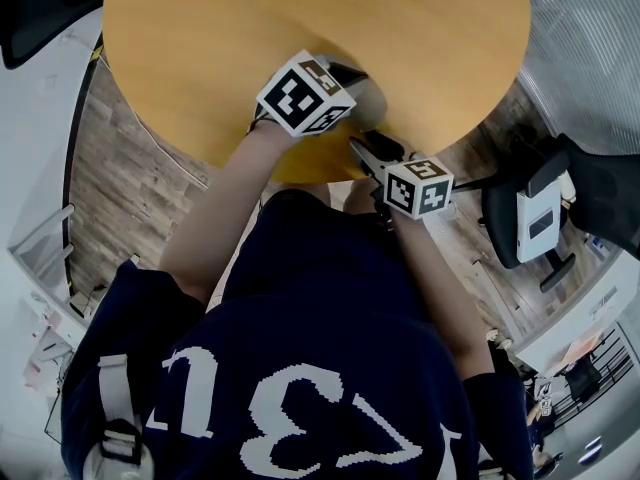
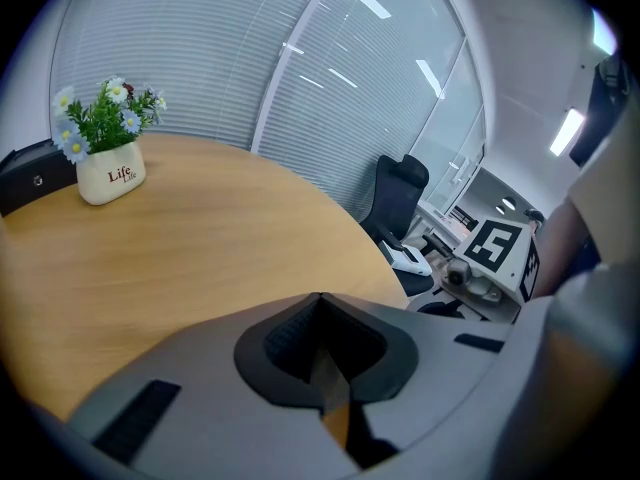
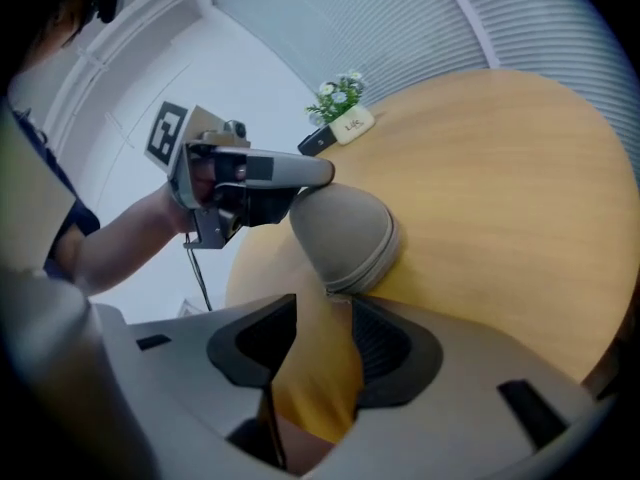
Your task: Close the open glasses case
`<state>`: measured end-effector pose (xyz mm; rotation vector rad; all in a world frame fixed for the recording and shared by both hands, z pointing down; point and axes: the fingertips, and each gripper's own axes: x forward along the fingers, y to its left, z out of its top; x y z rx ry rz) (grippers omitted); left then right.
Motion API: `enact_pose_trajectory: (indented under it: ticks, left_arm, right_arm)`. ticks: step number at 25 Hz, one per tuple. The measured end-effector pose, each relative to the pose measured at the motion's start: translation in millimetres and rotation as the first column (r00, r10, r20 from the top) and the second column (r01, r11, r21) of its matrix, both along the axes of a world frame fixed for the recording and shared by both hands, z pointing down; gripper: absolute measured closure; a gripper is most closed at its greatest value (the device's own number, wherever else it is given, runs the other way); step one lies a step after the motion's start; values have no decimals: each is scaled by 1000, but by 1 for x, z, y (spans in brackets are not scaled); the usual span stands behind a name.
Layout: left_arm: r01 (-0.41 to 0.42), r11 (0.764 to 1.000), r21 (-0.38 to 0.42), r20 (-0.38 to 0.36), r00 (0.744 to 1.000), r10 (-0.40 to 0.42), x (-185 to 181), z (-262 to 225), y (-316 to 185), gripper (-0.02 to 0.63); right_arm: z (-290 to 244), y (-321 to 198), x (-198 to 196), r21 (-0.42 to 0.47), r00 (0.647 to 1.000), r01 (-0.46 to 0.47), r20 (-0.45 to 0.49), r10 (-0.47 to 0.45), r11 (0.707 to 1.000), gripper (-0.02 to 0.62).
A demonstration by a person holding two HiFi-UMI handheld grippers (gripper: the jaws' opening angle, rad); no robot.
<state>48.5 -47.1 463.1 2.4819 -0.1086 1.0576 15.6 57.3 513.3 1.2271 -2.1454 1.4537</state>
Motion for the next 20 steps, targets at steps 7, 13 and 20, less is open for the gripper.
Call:
enact_pose_trajectory:
  ticks: [7, 13, 20]
  left_arm:
    - [15, 1000, 21, 15, 1000, -15, -1, 0, -3, 592]
    - [-7, 1000, 22, -10, 1000, 8, 0, -12, -10, 592]
    - [-27, 999, 44, -5, 1000, 27, 16, -11, -5, 592]
  right_arm:
    - [0, -8, 3, -101, 979, -176, 82, 185, 979, 446]
    - [-16, -18, 21, -79, 937, -272, 204, 283, 959, 494]
    - [-11, -42, 63, 7, 946, -298, 136, 294, 955, 492]
